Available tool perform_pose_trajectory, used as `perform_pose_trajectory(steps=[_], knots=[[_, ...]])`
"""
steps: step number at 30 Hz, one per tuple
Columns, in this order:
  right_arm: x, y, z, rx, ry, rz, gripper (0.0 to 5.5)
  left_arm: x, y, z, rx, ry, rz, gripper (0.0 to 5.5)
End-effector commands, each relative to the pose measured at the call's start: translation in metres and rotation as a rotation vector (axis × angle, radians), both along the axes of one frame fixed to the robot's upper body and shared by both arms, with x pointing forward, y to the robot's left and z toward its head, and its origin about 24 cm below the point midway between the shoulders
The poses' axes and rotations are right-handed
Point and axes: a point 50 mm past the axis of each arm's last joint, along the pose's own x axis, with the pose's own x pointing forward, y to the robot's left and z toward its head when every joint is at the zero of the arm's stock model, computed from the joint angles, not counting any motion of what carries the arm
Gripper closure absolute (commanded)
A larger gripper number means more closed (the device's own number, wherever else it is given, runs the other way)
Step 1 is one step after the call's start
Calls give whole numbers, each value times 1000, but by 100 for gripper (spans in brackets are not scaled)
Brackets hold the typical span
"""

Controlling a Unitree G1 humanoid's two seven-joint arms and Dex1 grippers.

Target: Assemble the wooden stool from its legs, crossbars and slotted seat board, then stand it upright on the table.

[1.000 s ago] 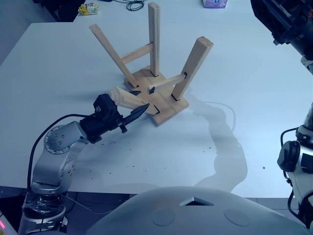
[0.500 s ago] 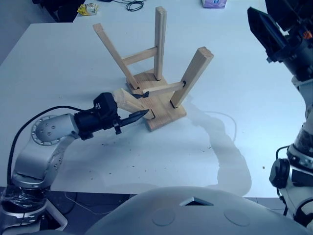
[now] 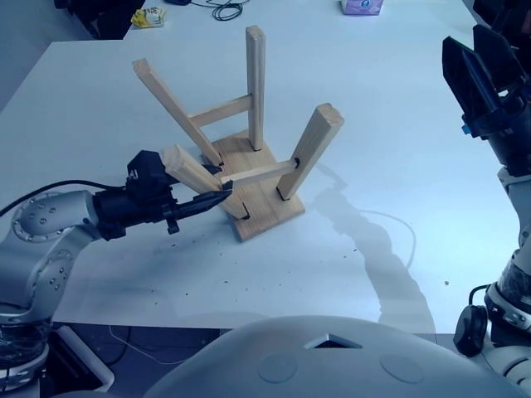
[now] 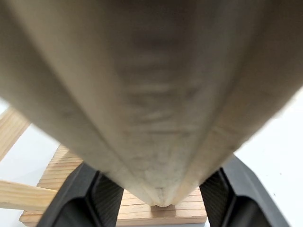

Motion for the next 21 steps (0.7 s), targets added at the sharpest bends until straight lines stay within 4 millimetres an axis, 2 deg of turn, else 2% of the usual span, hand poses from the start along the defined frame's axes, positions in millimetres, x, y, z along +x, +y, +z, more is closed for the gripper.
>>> perform_pose_trajectory(steps=[1,6,12,16,21], knots=[[1,-1,5,-8,-8,18,86,-8,3,-28,103,72,61,345],[6,6,10,-23,-7,58,86,-6,2,-29,44,75,114,345],[3,19,26,-44,-29,58,86,1,9,-26,-54,132,179,345],[1,38,30,-18,-10,88,86,-3,7,-30,-9,147,183,345],[-14,70,30,19,39,156,156,-7,1,-27,12,171,183,345]])
